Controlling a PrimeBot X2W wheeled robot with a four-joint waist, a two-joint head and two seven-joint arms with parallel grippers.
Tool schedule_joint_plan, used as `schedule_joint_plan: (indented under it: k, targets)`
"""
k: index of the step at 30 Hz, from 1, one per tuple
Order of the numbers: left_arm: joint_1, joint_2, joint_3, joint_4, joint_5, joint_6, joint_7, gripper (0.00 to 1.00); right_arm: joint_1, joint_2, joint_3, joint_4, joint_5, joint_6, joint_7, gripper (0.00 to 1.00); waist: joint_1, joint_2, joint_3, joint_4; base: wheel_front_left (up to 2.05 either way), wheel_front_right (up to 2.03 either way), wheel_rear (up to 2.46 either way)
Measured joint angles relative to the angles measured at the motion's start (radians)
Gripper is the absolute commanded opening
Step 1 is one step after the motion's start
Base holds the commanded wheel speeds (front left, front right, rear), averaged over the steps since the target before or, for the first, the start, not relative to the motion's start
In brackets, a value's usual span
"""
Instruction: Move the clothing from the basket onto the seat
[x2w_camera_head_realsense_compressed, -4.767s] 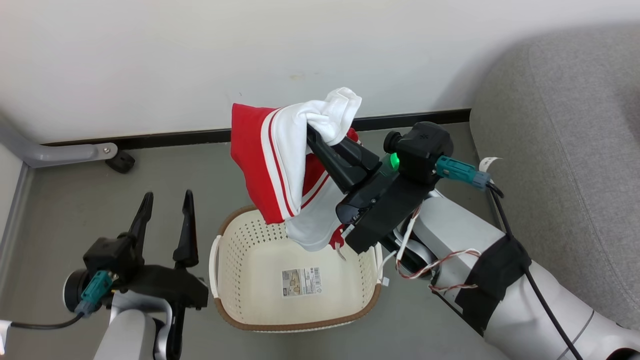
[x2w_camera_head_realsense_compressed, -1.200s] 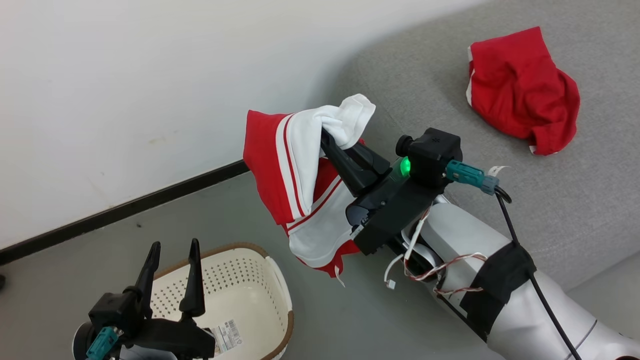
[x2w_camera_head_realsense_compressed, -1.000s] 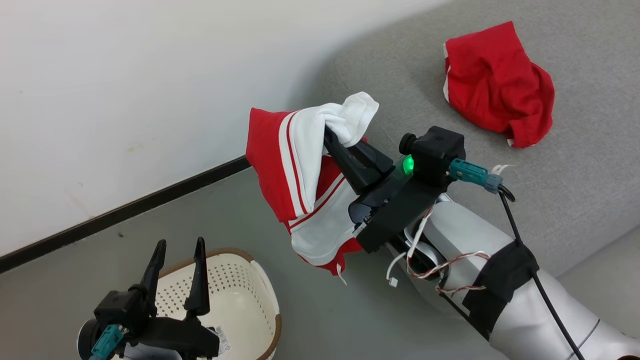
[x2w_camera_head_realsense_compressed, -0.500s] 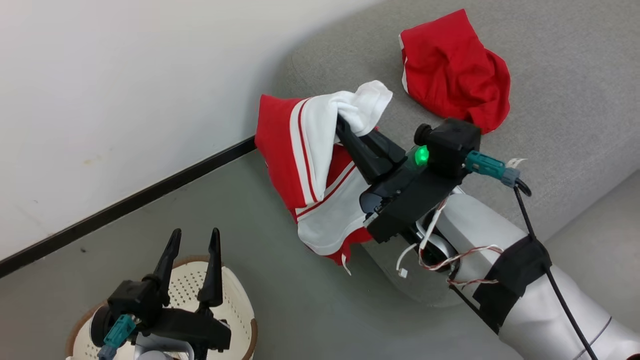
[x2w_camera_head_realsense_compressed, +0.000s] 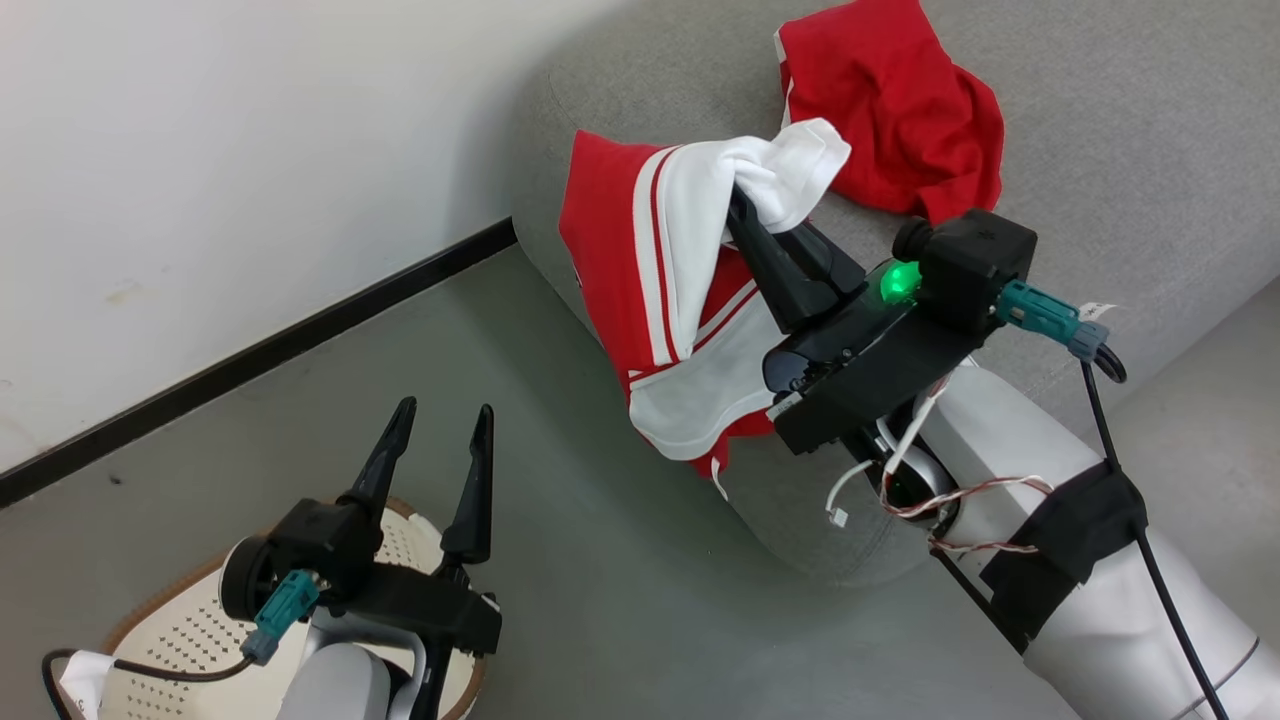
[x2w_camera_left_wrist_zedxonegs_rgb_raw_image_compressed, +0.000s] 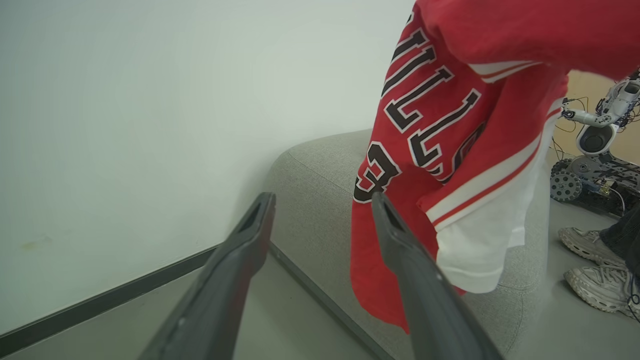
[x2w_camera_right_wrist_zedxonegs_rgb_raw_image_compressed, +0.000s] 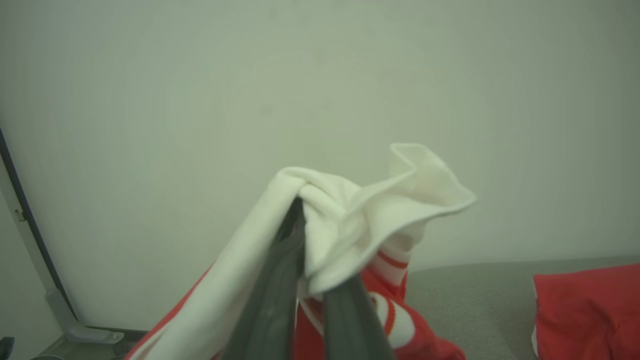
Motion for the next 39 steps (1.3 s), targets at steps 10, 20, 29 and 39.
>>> schedule_joint_plan:
  k: [10, 20, 29, 39]
  targets:
    - [-0.046, 0.000, -0.037, 0.022, 0.002, 0.000, 0.000, 1.00, 0.025, -0.004, -0.049, -0.039, -0.025, 0.000, 0.000, 0.00, 0.0000, 0.0000, 0.043, -0.012, 0.00, 0.00, 0.00]
    - [-0.078, 0.000, -0.058, 0.045, 0.002, 0.000, 0.000, 1.00, 0.037, -0.003, -0.097, -0.069, -0.061, -0.001, 0.000, 0.00, -0.0001, 0.0001, 0.088, -0.017, 0.00, 0.00, 0.00]
    - [-0.100, 0.000, -0.080, 0.071, 0.001, -0.001, 0.000, 1.00, 0.049, -0.005, -0.139, -0.075, -0.081, -0.002, 0.000, 0.00, -0.0001, 0.0000, 0.102, -0.017, 0.00, 0.00, 0.00]
    - [-0.100, 0.013, -0.091, 0.069, -0.006, -0.001, 0.000, 1.00, 0.042, -0.026, -0.198, -0.086, -0.111, -0.002, 0.000, 0.00, -0.0001, 0.0001, 0.128, -0.015, 0.00, 0.00, 0.00]
